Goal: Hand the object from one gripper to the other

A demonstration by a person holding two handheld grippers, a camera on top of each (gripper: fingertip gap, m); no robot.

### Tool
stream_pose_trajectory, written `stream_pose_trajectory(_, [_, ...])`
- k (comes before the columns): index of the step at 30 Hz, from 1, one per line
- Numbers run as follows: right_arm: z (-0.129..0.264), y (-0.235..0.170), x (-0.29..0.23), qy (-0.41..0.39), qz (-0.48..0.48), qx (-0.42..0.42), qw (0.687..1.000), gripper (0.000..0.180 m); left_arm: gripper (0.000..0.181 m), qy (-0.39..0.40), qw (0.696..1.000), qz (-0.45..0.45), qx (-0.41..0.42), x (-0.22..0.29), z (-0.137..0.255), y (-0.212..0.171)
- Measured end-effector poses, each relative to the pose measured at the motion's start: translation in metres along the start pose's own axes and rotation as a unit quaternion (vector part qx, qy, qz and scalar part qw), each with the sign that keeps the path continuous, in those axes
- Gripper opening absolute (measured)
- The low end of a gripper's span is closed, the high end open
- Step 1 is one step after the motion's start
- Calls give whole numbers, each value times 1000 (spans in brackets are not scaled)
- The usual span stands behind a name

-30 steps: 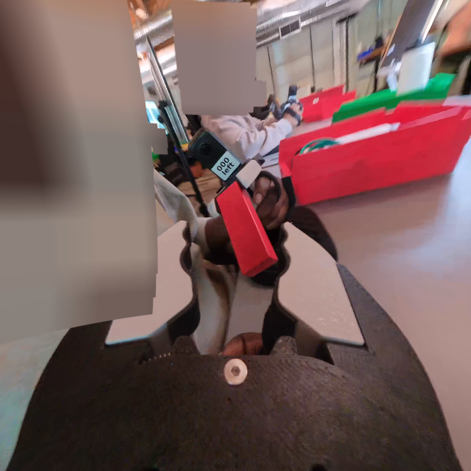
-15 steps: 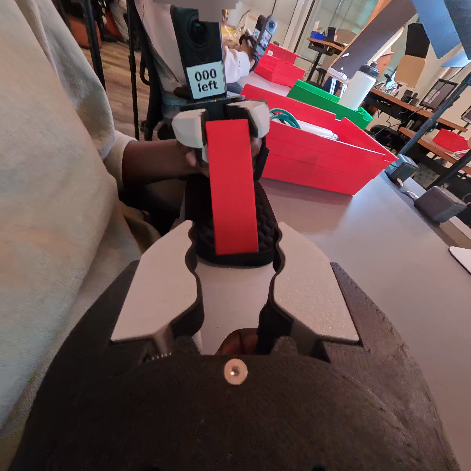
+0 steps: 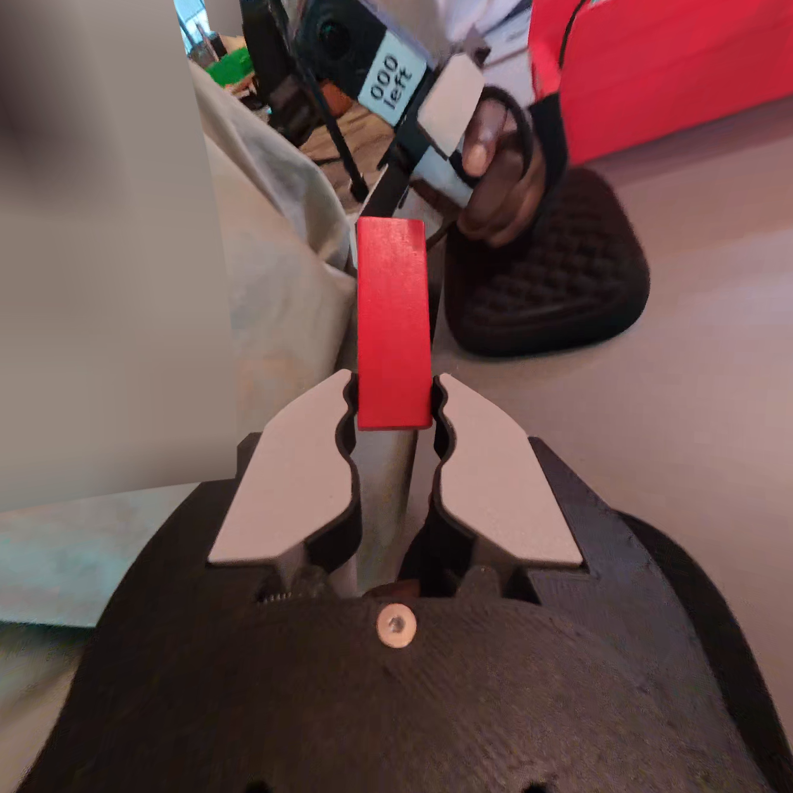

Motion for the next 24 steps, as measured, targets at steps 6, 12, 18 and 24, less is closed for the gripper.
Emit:
stream_pose_trajectory(6, [-3, -3, 0, -12, -21, -32, 999, 33, 27, -22, 995, -68, -72, 15, -13, -9])
stream_pose_trajectory(12, [10, 21, -4, -7, 23, 98, 995, 33, 17, 2, 1000, -10, -28, 2, -6, -1])
stream_pose_trajectory(18, [24, 46, -29, -136, 300, 264, 906, 37, 17, 25, 994, 83, 62, -15, 11, 13])
stream_pose_trajectory(24, [-1, 43, -27, -205, 361, 184, 891, 31, 17, 13, 995, 79, 53, -12, 8, 12])
Point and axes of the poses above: each gripper's, where its closed fingertips meet, z back along the fingers, y out of its top, x = y × z across the jaws, the point moved 6 cm from there along z, back along the fingers, and after that the axes turned 1 degree about -z, right-handed, at the moved point
